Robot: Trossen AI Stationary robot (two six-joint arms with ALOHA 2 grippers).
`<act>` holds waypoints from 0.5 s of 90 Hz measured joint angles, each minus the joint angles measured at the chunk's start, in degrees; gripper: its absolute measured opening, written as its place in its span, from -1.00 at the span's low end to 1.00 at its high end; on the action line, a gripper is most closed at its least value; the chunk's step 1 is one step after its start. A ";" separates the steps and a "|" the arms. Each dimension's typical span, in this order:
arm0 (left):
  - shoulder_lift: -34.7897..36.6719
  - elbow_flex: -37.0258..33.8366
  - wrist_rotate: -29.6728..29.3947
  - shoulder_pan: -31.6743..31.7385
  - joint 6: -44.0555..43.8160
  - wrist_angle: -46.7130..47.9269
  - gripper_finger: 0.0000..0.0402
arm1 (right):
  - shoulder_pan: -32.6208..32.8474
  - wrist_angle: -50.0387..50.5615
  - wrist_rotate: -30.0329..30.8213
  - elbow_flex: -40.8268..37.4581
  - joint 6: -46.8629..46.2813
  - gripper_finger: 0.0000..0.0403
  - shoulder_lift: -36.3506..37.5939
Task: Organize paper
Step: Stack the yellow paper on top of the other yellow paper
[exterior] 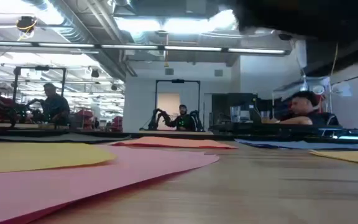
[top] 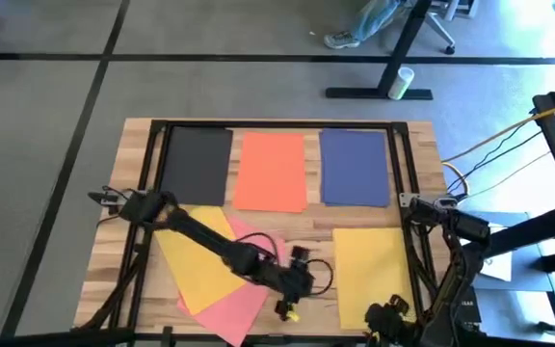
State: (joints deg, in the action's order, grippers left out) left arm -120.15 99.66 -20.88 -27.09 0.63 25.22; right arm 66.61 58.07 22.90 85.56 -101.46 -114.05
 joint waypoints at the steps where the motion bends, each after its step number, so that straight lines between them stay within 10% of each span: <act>1: 0.67 -0.01 -0.63 -0.17 -0.69 1.63 -0.23 | -0.37 0.30 0.59 0.19 0.75 0.21 0.02; 29: 11.97 -6.99 -13.99 -7.43 -32.74 38.84 -0.23 | -19.06 -3.77 3.10 -1.02 36.52 0.21 0.05; 45: 18.01 -19.86 -16.66 -14.80 -55.89 43.44 -0.23 | -30.41 -21.88 1.95 -1.02 62.53 0.21 -0.04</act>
State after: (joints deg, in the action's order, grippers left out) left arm -102.14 79.79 -37.54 -41.89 -55.27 68.66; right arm 36.20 36.20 24.85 84.53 -38.92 -114.08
